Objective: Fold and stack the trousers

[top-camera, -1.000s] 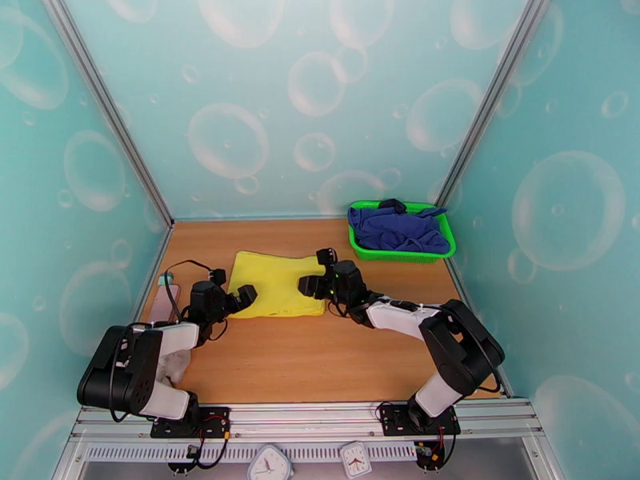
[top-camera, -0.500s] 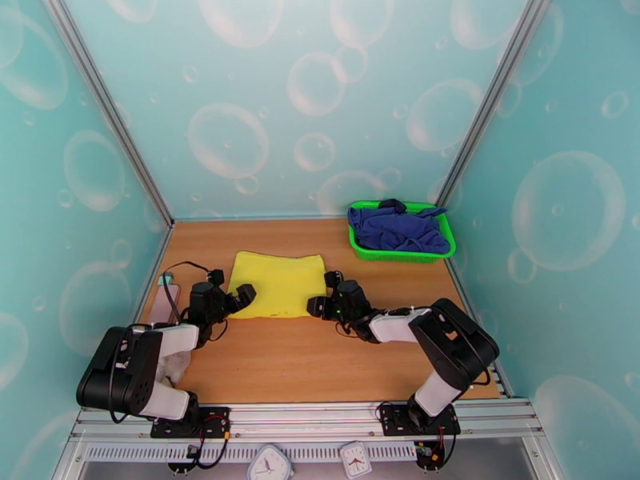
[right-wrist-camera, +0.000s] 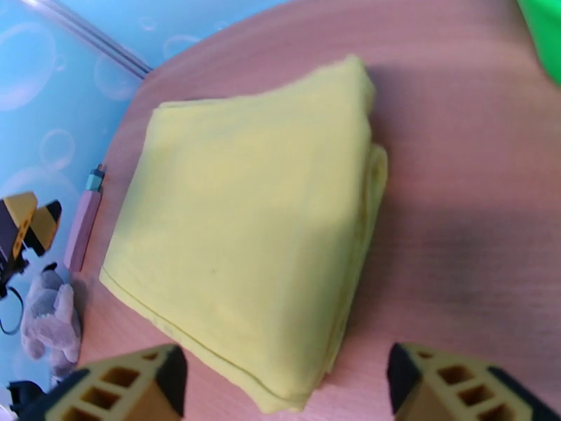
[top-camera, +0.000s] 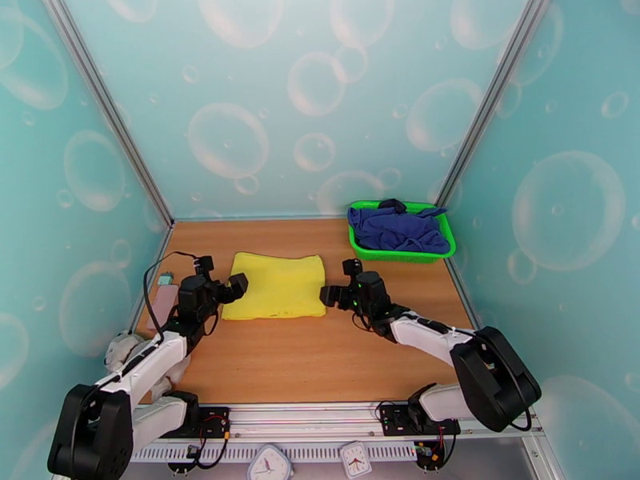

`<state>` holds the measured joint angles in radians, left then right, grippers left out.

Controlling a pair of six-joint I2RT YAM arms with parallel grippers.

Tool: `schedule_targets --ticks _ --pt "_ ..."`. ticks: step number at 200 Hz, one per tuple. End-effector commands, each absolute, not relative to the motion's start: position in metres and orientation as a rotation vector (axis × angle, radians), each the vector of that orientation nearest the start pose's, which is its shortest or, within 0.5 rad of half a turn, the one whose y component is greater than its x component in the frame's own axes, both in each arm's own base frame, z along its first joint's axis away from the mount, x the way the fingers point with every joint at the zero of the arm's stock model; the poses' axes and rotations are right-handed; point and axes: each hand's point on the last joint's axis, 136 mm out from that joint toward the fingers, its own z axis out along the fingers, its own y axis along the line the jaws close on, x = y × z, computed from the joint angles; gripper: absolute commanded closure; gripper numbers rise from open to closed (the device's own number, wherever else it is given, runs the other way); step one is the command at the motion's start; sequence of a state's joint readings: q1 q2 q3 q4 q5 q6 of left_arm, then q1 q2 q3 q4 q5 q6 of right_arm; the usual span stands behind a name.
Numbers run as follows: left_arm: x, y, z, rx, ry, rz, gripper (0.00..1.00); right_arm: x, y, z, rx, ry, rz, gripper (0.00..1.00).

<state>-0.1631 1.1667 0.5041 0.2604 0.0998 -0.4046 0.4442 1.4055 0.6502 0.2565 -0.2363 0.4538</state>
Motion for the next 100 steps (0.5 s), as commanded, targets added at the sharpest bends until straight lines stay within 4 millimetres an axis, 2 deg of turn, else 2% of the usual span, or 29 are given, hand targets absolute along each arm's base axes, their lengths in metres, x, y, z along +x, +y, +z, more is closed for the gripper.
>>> schedule_targets --ticks 1,31,59,85,100 --pt "0.381 -0.076 0.142 -0.115 2.069 -0.477 0.01 0.379 0.216 0.153 -0.253 2.112 0.725 0.15" --pt "0.402 -0.060 0.109 -0.126 2.249 -0.326 0.03 0.397 0.231 0.124 -0.265 2.210 0.759 0.17" --pt "0.413 -0.059 0.081 -0.099 2.359 -0.347 0.06 0.397 0.228 0.101 -0.229 2.184 0.788 0.18" --pt "0.424 -0.067 0.062 -0.103 2.385 -0.425 0.11 0.391 0.232 0.102 -0.215 2.142 0.940 0.22" --pt "0.421 -0.066 0.047 -0.148 2.425 -0.433 0.11 0.389 0.231 0.096 -0.205 2.169 0.937 0.22"
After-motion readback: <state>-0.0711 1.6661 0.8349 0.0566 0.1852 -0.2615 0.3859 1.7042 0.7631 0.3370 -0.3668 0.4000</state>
